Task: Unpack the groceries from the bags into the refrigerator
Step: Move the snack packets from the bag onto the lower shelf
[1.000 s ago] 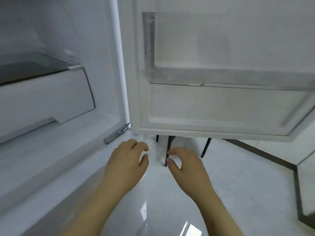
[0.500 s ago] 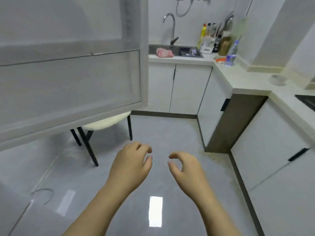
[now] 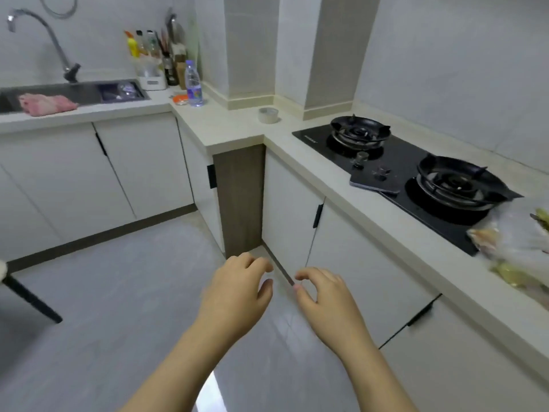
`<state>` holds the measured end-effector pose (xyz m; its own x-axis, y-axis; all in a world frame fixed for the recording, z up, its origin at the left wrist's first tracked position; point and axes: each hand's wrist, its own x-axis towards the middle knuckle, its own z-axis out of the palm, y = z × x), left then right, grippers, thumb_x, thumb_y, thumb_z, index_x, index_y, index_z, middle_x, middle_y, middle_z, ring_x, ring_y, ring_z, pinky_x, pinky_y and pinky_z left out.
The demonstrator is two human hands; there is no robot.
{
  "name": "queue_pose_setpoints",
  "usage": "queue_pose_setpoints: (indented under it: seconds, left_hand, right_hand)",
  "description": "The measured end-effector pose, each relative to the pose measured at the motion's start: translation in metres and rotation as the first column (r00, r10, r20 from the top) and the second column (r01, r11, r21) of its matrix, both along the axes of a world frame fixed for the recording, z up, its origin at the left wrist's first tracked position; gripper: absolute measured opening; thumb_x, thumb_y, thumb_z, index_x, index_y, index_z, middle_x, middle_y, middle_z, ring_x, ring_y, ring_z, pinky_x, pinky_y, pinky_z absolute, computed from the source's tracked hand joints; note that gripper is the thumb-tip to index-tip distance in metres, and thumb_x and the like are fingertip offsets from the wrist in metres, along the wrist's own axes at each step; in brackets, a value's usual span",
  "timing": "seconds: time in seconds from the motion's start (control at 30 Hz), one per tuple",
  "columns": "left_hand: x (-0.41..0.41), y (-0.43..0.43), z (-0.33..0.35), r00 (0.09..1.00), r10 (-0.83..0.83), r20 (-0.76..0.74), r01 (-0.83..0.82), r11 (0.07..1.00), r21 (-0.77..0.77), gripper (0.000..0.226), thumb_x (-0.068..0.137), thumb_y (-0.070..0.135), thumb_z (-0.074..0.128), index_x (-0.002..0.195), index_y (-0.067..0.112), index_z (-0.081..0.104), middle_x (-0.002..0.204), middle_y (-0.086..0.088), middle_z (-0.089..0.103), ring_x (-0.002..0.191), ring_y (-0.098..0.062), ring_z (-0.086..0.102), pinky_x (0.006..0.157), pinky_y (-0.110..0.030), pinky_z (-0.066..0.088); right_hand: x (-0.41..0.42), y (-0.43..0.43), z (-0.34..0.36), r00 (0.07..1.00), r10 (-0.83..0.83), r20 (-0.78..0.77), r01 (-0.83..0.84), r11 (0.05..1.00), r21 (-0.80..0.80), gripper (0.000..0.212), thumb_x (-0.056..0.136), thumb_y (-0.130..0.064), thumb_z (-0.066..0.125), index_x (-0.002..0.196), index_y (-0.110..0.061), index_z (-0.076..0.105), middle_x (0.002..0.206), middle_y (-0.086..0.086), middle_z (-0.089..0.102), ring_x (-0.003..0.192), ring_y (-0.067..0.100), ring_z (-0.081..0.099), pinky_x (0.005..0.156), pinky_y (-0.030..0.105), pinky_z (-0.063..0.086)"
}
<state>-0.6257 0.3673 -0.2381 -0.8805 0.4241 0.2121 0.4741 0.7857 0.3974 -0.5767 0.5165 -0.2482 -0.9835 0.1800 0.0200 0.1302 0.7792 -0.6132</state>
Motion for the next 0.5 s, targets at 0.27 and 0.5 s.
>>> queue_pose_setpoints:
  seconds: [0.27,0.5]
  left_hand:
    - [-0.045,0.112,-0.007,0.943,-0.333,-0.010,0.333,0.943,0.000,0.031,0.096,0.035,0.042,0.125,0.027,0.052,0.121,0.010,0.052,0.109,-0.008,0.047,0.086,-0.018,0.039]
    - [-0.092,0.202,0.000,0.840,-0.542,-0.019,0.542,0.841,0.005,0.031,0.097,0.035,0.039,0.126,0.027,0.050,0.122,0.009,0.050,0.110,-0.011,0.045,0.087,-0.019,0.036]
  right_hand:
    - [0.004,0.094,-0.007,0.947,-0.321,-0.009,0.321,0.947,-0.009,0.026,0.095,-0.031,0.046,0.119,-0.028,0.055,0.124,-0.015,0.053,0.117,0.005,0.040,0.096,0.017,0.031]
    - [-0.019,0.163,0.000,0.829,-0.558,-0.044,0.559,0.829,0.000,0.024,0.094,-0.029,0.048,0.117,-0.027,0.057,0.120,-0.012,0.055,0.114,0.007,0.043,0.092,0.020,0.034]
